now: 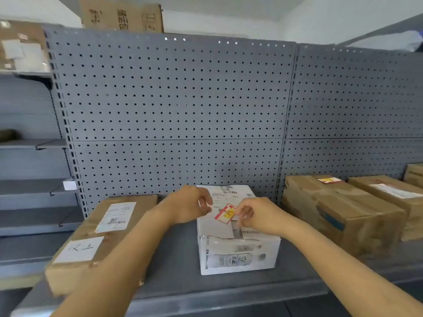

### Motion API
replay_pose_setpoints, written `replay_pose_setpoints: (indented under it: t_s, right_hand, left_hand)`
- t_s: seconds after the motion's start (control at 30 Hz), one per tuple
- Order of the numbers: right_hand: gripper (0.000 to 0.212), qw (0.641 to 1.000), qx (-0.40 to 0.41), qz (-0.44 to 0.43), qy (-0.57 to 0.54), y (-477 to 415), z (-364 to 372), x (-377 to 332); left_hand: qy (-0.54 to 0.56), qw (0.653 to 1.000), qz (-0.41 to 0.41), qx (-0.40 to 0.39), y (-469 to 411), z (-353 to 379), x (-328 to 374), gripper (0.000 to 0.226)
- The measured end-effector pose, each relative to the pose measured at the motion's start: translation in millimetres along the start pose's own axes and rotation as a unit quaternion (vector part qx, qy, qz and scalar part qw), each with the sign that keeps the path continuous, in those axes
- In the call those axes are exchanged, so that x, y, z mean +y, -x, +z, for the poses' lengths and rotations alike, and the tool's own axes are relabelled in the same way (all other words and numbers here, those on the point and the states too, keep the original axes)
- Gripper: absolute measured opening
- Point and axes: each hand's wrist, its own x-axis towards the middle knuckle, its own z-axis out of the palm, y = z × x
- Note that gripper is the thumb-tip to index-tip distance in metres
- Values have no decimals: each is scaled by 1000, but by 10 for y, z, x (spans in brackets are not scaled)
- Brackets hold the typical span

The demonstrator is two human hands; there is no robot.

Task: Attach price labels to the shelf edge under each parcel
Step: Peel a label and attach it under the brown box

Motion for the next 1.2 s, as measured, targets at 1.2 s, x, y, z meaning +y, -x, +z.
replay_pose_setpoints:
  t_s: [1.2]
  right_hand:
    - [15,993,33,-105,38,-569,-176,28]
  left_hand:
    - [7,1000,3,15,-403,145,-153,17]
